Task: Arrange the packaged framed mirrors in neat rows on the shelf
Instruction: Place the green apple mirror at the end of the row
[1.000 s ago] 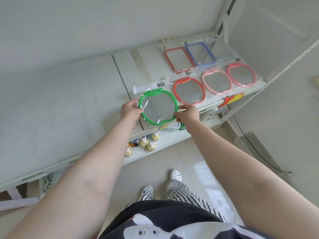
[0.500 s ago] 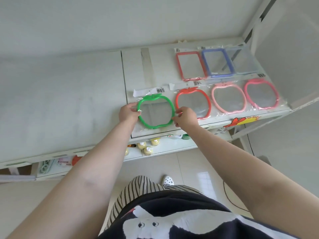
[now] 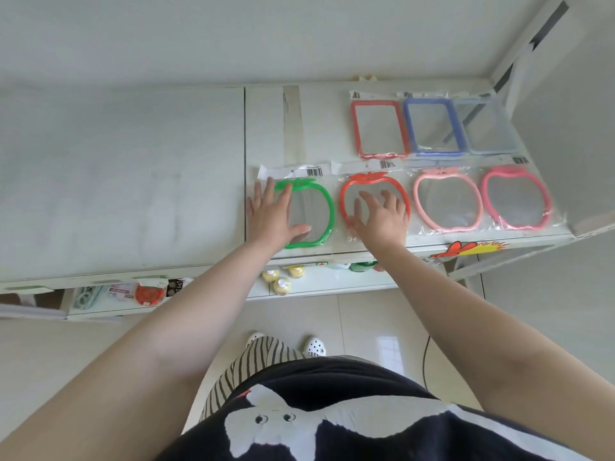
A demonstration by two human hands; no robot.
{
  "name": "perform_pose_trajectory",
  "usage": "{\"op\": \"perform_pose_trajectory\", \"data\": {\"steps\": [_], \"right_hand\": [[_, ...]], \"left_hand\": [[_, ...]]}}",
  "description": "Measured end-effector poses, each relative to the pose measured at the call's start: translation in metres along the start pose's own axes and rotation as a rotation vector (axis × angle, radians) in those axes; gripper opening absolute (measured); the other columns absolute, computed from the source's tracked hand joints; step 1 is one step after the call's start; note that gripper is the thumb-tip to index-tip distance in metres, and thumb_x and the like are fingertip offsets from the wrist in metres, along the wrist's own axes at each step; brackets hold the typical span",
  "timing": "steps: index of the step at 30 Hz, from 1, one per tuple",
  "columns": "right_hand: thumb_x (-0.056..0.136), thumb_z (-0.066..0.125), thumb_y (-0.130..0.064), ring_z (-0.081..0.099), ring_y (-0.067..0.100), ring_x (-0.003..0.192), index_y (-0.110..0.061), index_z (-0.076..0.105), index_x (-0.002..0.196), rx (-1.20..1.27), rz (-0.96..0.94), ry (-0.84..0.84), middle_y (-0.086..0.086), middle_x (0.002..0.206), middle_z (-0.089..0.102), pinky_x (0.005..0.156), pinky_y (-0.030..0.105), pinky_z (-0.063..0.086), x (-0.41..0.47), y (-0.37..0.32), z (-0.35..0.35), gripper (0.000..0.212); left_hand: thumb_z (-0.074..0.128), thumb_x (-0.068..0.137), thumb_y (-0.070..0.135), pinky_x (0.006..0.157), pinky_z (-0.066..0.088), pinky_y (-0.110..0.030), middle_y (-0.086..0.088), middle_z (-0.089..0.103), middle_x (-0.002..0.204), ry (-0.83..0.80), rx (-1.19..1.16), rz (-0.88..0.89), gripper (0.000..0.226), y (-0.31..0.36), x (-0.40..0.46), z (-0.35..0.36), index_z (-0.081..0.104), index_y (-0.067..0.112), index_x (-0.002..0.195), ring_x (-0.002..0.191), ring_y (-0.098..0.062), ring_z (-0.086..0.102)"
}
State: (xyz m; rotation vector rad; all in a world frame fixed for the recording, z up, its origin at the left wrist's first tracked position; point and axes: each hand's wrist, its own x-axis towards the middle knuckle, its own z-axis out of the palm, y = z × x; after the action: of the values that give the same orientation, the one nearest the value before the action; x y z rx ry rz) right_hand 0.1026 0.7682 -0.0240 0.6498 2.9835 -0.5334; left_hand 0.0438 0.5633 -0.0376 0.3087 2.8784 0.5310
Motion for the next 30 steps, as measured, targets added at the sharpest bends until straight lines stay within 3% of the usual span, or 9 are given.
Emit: {"op": "perform_pose_trajectory", "data": {"steps": [2,5,17,23,26,30], "right_hand": [[0.088,0.056,-0.049,0.018,0.034,0.143,-0.035,0.039,0.142,-0.036,-0.003,-0.070,0.015,0.154,0.026,0.118,0.044,0.012,0.003,0.009,0.004,0.058],[0.088,0.053,-0.054,0.013,0.033,0.145,-0.039,0.034,0.143,-0.049,-0.009,-0.106,0.014,0.156,0.020,0.120,0.046,0.006,0.006,0.019,0.011,0.060],[0.086,0.051,-0.060,0.015,0.032,0.143,-0.043,0.032,0.143,-0.058,0.003,-0.062,0.012,0.155,0.021,0.120,0.046,0.006,0.012,0.022,0.022,0.062],[0.088,0.052,-0.055,0.017,0.032,0.143,-0.040,0.035,0.143,0.004,0.023,-0.049,0.012,0.155,0.023,0.119,0.044,0.014,0.009,0.018,0.011,0.060],[0.089,0.054,-0.049,0.022,0.028,0.141,-0.038,0.042,0.141,0.115,0.085,0.057,0.007,0.154,0.027,0.113,0.041,0.022,0.010,0.023,-0.001,0.055],[0.092,0.052,-0.046,0.028,0.033,0.137,-0.036,0.041,0.142,0.126,0.162,0.164,0.010,0.151,0.034,0.111,0.044,0.028,0.016,0.053,-0.020,0.052]], "left_hand": [[0.069,0.071,0.059,0.117,0.003,-0.054,-0.011,-0.008,0.161,-0.111,0.014,-0.019,0.104,0.006,0.000,0.008,0.010,0.027,0.151,0.147,-0.035,-0.011],[0.067,0.073,0.059,0.117,0.004,-0.056,-0.015,-0.017,0.159,-0.143,0.015,-0.035,0.105,0.011,-0.002,0.016,0.005,0.027,0.152,0.146,-0.037,-0.015],[0.066,0.075,0.058,0.118,0.002,-0.055,-0.015,-0.020,0.158,-0.129,-0.009,-0.037,0.105,0.018,0.000,0.018,0.002,0.026,0.152,0.146,-0.036,-0.018],[0.060,0.079,0.060,0.115,-0.006,-0.057,-0.012,-0.021,0.158,-0.109,-0.025,-0.029,0.097,0.017,0.000,0.015,0.004,0.028,0.151,0.145,-0.033,-0.021],[0.051,0.087,0.055,0.115,-0.008,-0.055,-0.008,-0.016,0.160,-0.031,-0.056,0.012,0.079,0.023,0.005,0.011,0.012,0.029,0.151,0.147,-0.030,-0.018],[0.044,0.092,0.050,0.118,-0.005,-0.052,-0.007,-0.011,0.161,-0.043,-0.046,0.127,0.069,0.057,0.019,0.011,0.016,0.028,0.151,0.148,-0.029,-0.014]]}}
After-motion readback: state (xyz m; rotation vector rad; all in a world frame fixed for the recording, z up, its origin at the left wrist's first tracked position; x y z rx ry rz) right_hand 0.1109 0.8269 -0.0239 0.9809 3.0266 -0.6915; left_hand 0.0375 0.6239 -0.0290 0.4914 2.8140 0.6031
